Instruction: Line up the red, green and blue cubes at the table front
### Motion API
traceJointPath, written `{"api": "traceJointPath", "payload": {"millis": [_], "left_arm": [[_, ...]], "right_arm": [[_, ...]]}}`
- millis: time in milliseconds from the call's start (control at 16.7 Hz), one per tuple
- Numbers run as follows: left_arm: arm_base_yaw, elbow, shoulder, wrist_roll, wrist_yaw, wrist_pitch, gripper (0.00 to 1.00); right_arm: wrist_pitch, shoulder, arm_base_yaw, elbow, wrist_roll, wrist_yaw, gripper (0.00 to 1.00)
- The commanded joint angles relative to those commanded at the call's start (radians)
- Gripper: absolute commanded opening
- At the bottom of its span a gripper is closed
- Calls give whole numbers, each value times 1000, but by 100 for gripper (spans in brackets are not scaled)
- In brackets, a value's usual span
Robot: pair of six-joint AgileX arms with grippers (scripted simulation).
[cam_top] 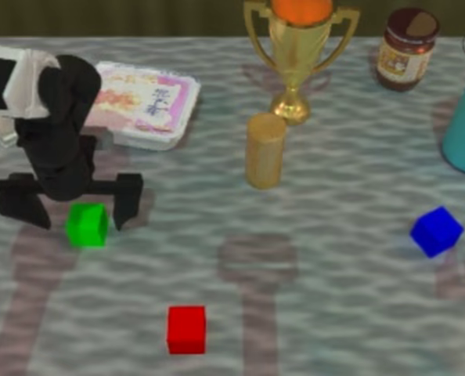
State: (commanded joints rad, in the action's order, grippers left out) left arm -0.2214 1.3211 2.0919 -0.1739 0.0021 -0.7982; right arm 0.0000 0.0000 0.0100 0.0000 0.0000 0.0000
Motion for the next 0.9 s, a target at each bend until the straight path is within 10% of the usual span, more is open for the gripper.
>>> {"api": "traceJointPath", "payload": {"millis": [360, 900], "left_arm": [[0, -22, 17, 0, 0, 38, 100], [0, -22, 17, 0, 0, 38, 32]], "right_arm": [[0, 0, 0, 0, 0, 0, 100], [0, 0, 0, 0, 0, 0, 100]]}}
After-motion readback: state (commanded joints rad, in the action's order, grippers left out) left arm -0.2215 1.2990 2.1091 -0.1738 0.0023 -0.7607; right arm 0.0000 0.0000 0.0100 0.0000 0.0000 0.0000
